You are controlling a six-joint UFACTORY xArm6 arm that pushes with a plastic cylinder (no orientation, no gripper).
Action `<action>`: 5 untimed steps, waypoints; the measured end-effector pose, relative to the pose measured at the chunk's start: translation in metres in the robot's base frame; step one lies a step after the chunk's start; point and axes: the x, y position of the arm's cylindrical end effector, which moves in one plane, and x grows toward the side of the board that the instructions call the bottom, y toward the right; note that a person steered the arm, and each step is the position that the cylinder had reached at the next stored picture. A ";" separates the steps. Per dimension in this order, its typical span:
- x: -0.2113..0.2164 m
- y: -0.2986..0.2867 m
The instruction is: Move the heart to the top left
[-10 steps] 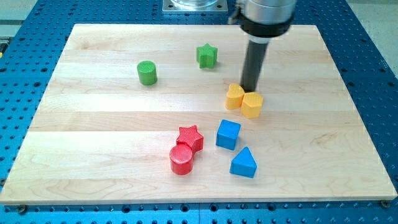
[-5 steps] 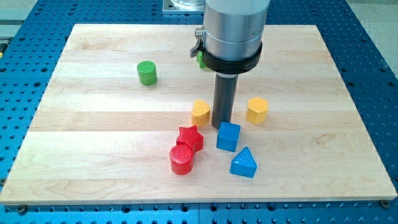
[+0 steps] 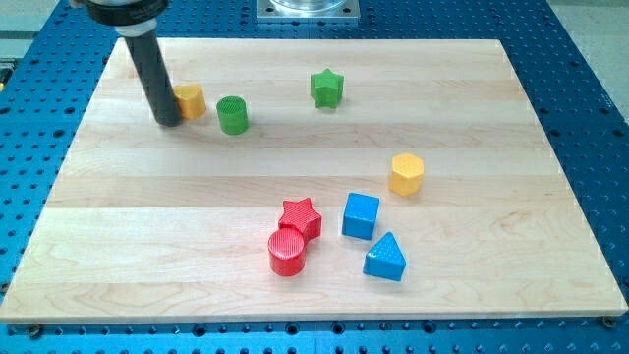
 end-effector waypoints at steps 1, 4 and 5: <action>-0.001 0.032; -0.094 -0.005; -0.118 0.015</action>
